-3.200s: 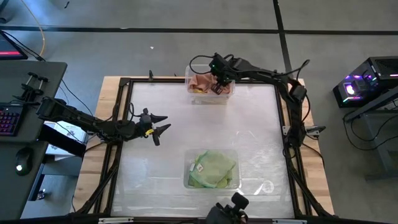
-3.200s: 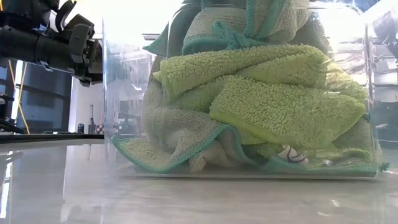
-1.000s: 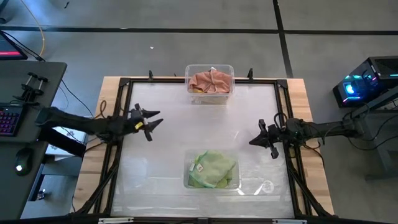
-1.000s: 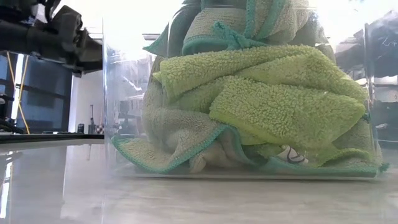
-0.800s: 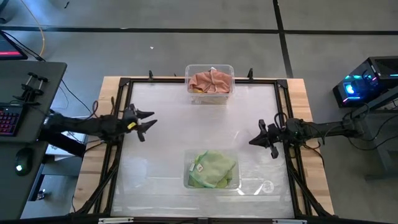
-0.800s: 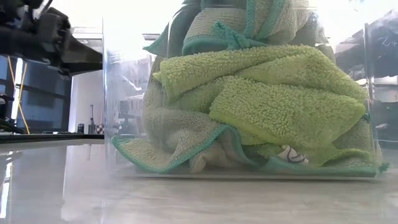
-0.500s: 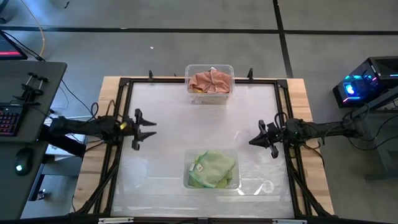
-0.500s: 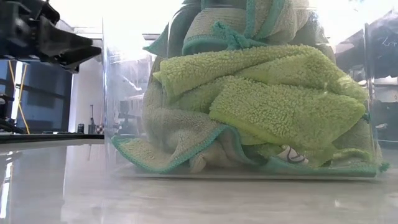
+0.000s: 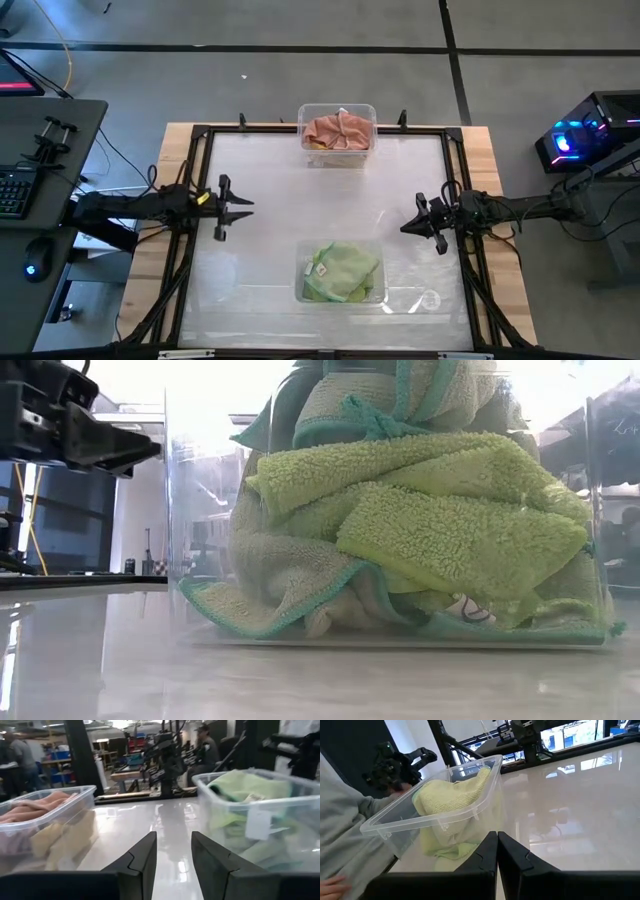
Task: Sort towels by color in basket
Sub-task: Return to Home Position
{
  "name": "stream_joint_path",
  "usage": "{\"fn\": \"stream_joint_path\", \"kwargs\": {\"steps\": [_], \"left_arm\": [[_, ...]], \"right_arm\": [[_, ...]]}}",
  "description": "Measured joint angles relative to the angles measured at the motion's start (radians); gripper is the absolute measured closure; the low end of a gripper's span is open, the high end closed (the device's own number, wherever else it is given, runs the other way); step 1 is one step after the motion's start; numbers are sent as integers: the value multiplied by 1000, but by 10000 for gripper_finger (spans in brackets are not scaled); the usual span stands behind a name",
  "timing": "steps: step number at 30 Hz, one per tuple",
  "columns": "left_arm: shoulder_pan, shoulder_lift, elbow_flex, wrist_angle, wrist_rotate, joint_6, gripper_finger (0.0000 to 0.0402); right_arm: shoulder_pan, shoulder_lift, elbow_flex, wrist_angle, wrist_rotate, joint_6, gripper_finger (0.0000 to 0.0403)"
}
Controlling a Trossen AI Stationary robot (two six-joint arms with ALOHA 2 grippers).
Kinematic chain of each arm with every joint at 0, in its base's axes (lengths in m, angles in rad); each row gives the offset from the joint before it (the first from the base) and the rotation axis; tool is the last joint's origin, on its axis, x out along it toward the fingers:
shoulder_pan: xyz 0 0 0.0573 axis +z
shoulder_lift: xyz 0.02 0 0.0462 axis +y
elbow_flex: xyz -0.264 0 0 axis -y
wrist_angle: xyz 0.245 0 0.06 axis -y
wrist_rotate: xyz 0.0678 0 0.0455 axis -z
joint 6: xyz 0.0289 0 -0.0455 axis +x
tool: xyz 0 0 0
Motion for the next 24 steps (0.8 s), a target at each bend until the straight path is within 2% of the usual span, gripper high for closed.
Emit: {"fn": "stream_joint_path", "kwargs": {"steps": [19, 24], "left_arm": [[10, 19, 0, 3, -21, 40, 296], [10, 19, 1, 3, -21, 40, 296]], "right_arm": [[0, 0, 0, -1, -1, -5, 401], [-1, 0, 0, 12, 71, -176, 401]]}}
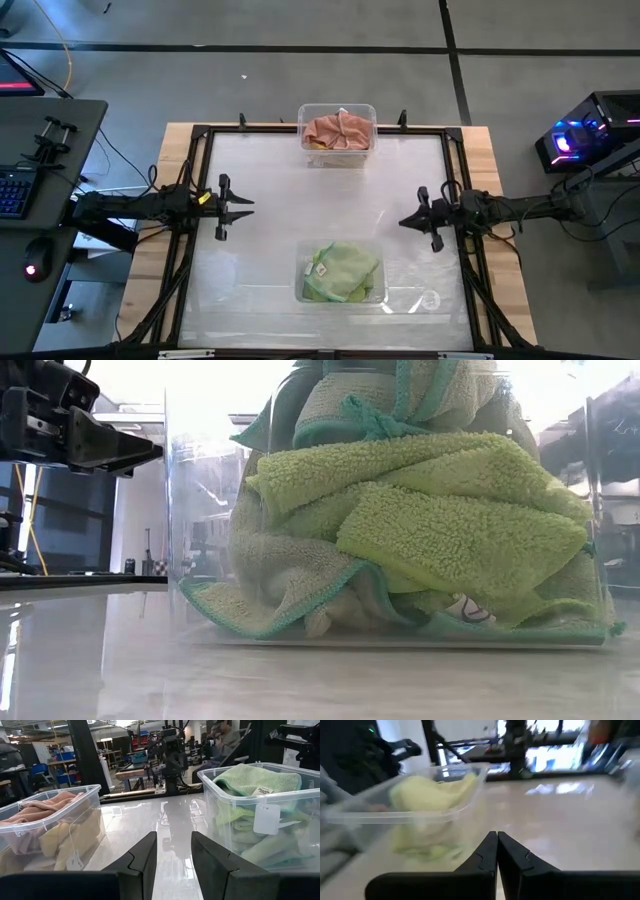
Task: Sort towels by color in basket
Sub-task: Return to Home Position
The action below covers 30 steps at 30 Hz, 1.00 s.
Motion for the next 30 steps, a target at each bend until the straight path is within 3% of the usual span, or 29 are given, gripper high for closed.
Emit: {"fn": "stream_joint_path", "kwargs": {"steps": [4, 7, 11, 16, 24, 30], "left_arm": [[0, 0, 0, 0, 0, 0, 296], [0, 0, 0, 0, 0, 0, 296], [0, 0, 0, 0, 0, 0, 296], [0, 5, 0, 1, 0, 0, 296], [0, 8, 0, 1, 0, 0, 295], [0, 8, 0, 2, 0, 0, 296]], "right_arm": [[-25, -29, 0, 100, 71, -51, 401], [-59, -95, 0, 136, 15, -36, 401], [-99, -163, 0, 39, -13, 33, 401], [-166, -161, 0, -30, 100, 99, 401], [-238, -152, 0, -34, 107, -78, 401], [-238, -151, 0, -35, 106, -94, 401]]}}
